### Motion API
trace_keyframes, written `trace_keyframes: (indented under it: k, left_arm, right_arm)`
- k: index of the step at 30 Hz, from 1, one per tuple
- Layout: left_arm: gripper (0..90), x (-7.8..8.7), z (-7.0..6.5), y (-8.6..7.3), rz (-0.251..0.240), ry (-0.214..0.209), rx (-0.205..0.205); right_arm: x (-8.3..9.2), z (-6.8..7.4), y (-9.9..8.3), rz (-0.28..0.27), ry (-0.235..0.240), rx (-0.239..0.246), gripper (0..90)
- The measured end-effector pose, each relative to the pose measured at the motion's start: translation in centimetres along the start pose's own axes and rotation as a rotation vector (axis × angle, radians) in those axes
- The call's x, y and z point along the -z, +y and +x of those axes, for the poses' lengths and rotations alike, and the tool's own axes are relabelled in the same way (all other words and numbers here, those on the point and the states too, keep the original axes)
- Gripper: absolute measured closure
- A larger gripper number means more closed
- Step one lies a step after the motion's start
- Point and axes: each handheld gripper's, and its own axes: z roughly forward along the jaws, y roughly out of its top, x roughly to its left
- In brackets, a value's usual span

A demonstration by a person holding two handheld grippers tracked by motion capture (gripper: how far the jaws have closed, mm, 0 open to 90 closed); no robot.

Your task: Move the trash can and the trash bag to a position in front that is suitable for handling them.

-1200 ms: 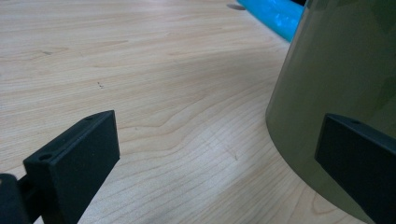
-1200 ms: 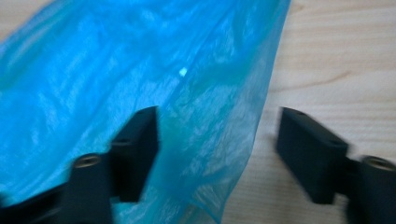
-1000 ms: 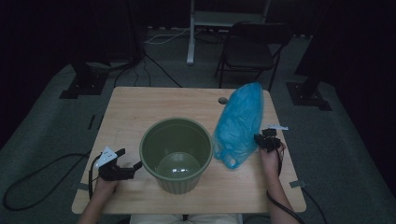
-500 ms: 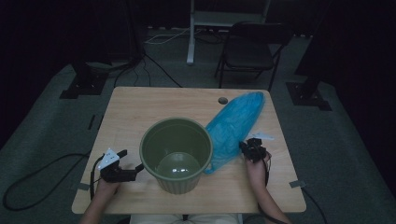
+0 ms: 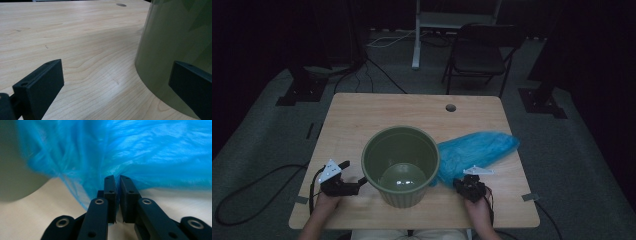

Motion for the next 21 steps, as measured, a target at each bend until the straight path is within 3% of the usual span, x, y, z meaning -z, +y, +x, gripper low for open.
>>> trace_keyframes:
  k: [4,11,14,17,19,21]
  left_arm:
    - [0.4,0.0,0.0,-0.1,0.004,-0.005,0.003]
    - [0.5,-0.1,0.1,-0.1,0.002,-0.006,0.008]
    - [0.5,-0.2,0.1,-0.2,0.002,-0.008,0.012]
    - [0.5,-0.3,0.1,-0.2,0.003,-0.010,0.015]
    - [0.5,-0.4,0.1,-0.1,-0.003,-0.014,0.027]
    - [0.4,-0.5,0.1,-0.1,-0.007,-0.016,0.027]
  right_arm:
    - [1.3,1.0,-0.9,0.000,0.041,0.002,77.7]
    - [5.3,-0.3,-1.4,-0.054,0.089,-0.044,63.0]
    - [6.8,-1.2,-1.2,-0.107,0.072,-0.054,54.2]
    - [7.6,-2.2,0.0,-0.163,0.062,-0.051,45.6]
    - [7.3,-3.0,1.7,-0.179,0.061,-0.032,36.7]
    - [6.3,-3.7,3.7,-0.185,0.056,-0.011,33.4]
